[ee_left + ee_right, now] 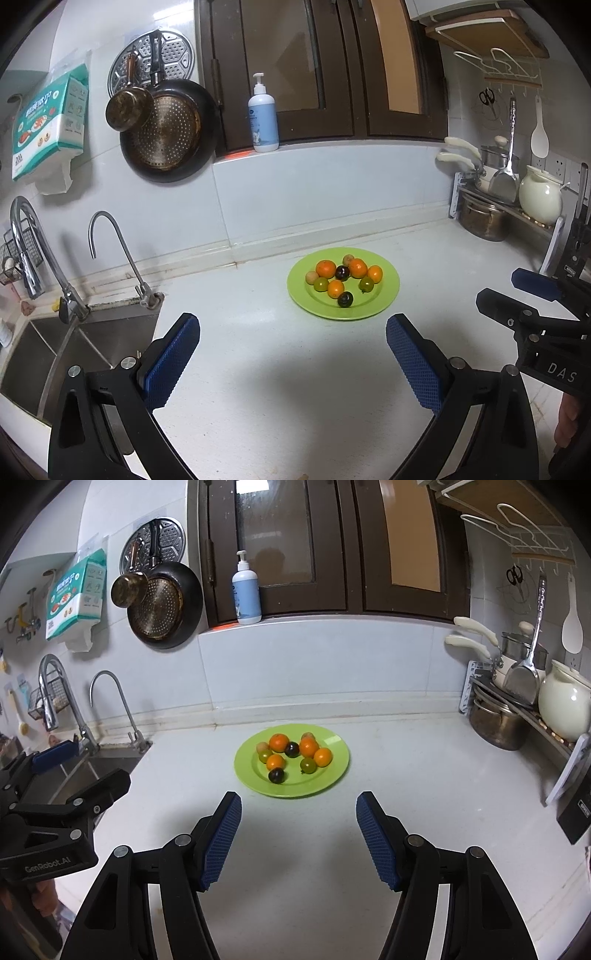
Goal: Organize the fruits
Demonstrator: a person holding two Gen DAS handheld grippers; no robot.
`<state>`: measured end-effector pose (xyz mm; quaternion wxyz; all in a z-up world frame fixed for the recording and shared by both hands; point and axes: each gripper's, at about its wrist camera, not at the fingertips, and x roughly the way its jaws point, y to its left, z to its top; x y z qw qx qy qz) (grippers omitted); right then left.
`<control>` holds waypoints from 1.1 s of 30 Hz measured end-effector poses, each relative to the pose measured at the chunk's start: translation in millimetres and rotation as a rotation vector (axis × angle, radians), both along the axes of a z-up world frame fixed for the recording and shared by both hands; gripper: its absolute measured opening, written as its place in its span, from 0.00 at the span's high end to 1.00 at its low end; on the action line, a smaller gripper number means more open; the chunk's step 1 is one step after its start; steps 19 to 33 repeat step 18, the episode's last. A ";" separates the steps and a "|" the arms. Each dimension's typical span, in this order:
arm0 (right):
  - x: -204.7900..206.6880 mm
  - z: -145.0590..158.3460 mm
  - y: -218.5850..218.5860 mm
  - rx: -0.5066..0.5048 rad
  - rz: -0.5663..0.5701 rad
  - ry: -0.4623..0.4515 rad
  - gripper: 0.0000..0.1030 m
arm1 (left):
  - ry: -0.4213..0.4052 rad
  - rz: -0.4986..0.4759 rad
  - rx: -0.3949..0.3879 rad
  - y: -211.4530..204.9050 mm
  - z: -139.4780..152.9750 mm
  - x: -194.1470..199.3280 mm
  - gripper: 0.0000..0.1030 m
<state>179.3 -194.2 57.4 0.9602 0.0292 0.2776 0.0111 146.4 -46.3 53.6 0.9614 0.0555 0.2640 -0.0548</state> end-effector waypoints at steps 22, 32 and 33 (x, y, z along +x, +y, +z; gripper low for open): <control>5.2 -3.0 1.7 -0.002 -0.005 0.008 0.36 | 0.006 0.000 0.002 1.5 -3.0 8.5 0.00; 5.2 -3.0 1.7 -0.002 -0.005 0.008 0.36 | 0.006 0.000 0.002 1.5 -3.0 8.5 0.00; 5.2 -3.0 1.7 -0.002 -0.005 0.008 0.36 | 0.006 0.000 0.002 1.5 -3.0 8.5 0.00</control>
